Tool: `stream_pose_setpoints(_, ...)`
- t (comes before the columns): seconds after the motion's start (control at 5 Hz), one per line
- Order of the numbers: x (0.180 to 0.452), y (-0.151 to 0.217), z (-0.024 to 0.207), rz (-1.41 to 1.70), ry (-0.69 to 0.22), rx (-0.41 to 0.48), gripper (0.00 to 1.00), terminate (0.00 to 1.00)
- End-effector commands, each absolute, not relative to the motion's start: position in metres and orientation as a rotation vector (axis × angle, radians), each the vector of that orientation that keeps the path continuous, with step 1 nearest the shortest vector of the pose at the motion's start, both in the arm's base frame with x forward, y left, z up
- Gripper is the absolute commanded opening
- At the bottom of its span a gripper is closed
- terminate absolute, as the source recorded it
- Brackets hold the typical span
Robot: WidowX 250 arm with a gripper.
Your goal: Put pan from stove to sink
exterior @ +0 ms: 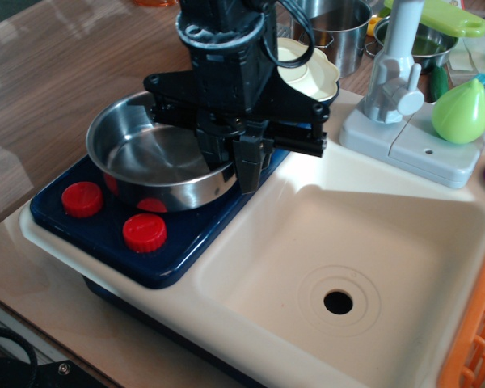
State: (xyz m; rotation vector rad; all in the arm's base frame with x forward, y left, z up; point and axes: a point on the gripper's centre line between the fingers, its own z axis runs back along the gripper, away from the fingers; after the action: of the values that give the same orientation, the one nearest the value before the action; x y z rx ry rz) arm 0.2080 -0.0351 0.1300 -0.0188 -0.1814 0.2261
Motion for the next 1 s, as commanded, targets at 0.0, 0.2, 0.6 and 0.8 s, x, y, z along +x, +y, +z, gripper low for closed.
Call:
stream_pose_setpoints(0.0, 0.214, -0.065, 0.147, 0.216, -0.195, -0.004, 0.0, 0.0)
stream_pose_setpoints(0.2, 0.215, -0.088, 0.147, 0.225, -0.209, -0.016, 0.0, 0.0)
stream_pose_setpoints(0.6, 0.213, -0.123, 0.144, 0.318, -0.221, -0.039, 0.0, 0.0)
stream_pose_setpoints(0.8, 0.209, -0.13, 0.135, 0.339, -0.26, -0.06, 1.0, 0.0)
